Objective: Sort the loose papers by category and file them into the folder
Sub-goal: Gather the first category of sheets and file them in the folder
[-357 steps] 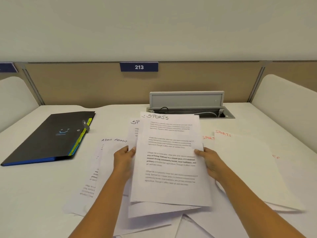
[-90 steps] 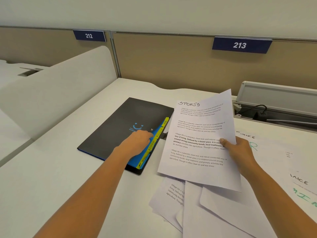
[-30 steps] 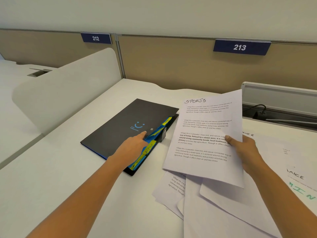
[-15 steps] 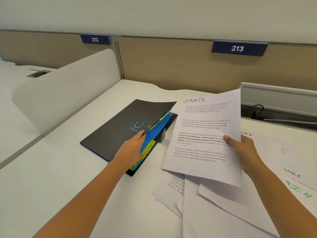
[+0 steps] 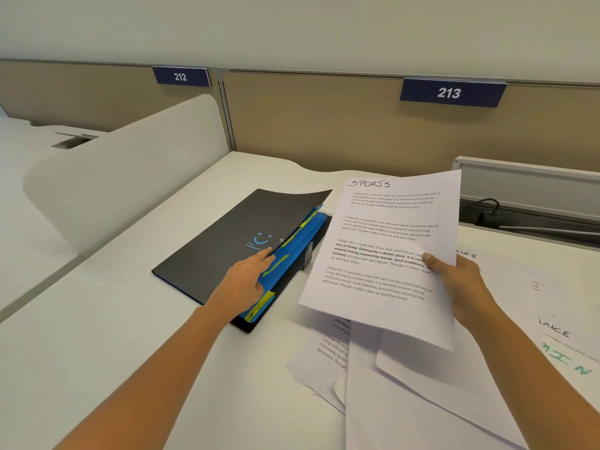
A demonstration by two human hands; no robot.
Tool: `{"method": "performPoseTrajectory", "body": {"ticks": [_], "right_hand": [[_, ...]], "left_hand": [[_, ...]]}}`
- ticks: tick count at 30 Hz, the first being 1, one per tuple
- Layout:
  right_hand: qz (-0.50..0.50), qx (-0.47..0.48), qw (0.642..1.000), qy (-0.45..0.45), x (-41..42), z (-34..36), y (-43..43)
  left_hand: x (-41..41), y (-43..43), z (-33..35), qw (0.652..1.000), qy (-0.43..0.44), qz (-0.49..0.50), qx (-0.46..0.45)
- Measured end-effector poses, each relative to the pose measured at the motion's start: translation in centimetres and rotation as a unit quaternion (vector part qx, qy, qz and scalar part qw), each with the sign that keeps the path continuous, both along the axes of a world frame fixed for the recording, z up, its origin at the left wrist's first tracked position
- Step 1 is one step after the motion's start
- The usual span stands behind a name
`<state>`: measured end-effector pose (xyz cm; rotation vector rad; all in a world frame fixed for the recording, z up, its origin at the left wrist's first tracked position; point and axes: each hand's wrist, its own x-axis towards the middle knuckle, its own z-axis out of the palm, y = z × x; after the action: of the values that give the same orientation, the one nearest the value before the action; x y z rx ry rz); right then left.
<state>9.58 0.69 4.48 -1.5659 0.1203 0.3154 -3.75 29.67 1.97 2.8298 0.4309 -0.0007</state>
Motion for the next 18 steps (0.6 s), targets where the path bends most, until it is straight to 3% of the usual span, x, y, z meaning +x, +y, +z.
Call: {"method": "performPoseTrajectory", "body": {"ticks": [10,18], "right_hand": [[0.002,0.005,1.0,-0.002,-0.4,0.2,0.8],[-0.003,0.023,1.0,-0.005,-0.7,0.5,1.5]], "left_hand": [[-0.7,1.9,0.2,0.989,-0.107,-0.022,-0.096],[-0.6,0.7,0.2,0.999,-0.041,0.001,-0.019]]}}
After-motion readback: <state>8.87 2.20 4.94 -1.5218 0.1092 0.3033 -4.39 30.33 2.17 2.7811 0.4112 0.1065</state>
